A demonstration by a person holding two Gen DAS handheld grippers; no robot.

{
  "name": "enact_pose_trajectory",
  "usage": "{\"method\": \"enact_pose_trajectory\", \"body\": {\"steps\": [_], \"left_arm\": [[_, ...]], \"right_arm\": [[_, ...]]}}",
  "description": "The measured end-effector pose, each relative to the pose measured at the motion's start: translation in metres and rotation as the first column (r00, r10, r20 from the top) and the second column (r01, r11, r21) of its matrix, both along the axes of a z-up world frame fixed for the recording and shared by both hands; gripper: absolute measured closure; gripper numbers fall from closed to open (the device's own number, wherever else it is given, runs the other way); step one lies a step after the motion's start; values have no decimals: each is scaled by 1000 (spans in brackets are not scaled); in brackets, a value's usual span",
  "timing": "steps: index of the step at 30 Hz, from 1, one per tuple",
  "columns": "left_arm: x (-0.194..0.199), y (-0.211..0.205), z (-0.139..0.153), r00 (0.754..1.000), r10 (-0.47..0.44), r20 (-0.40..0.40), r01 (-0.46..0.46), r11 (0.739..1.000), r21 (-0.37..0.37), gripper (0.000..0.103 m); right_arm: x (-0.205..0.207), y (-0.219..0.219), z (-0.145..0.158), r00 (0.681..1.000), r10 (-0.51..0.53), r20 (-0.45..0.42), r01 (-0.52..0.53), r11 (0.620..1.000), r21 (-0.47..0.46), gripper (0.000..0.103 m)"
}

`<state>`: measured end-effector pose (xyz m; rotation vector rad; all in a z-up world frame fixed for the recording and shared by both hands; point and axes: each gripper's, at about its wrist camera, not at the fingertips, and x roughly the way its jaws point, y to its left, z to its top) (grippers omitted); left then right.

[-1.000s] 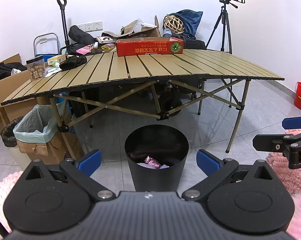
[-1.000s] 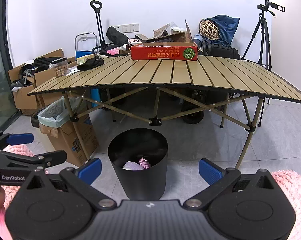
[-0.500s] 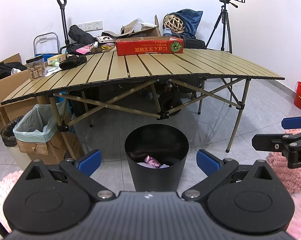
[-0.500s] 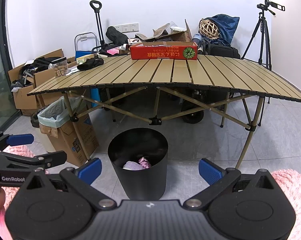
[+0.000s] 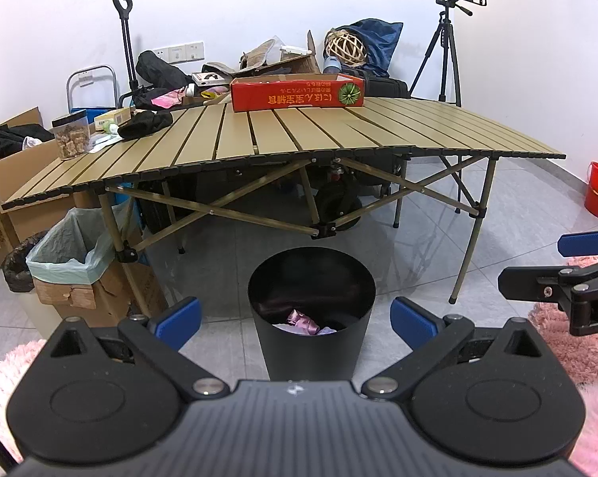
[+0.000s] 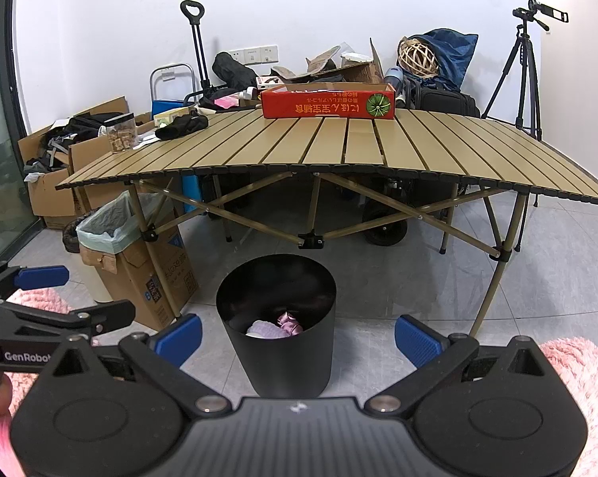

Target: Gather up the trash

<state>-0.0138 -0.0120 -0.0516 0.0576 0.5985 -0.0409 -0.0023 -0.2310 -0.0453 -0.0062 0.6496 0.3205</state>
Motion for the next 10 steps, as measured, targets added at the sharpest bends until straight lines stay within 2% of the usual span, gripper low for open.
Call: {"method": "enact_pose_trajectory", "body": {"steps": [10], "left_arm": [[0,1,1,1000,0,6,0,1000,-3,0]], "right_arm": [[0,0,0,1000,0,0,0,1000,0,0]]}}
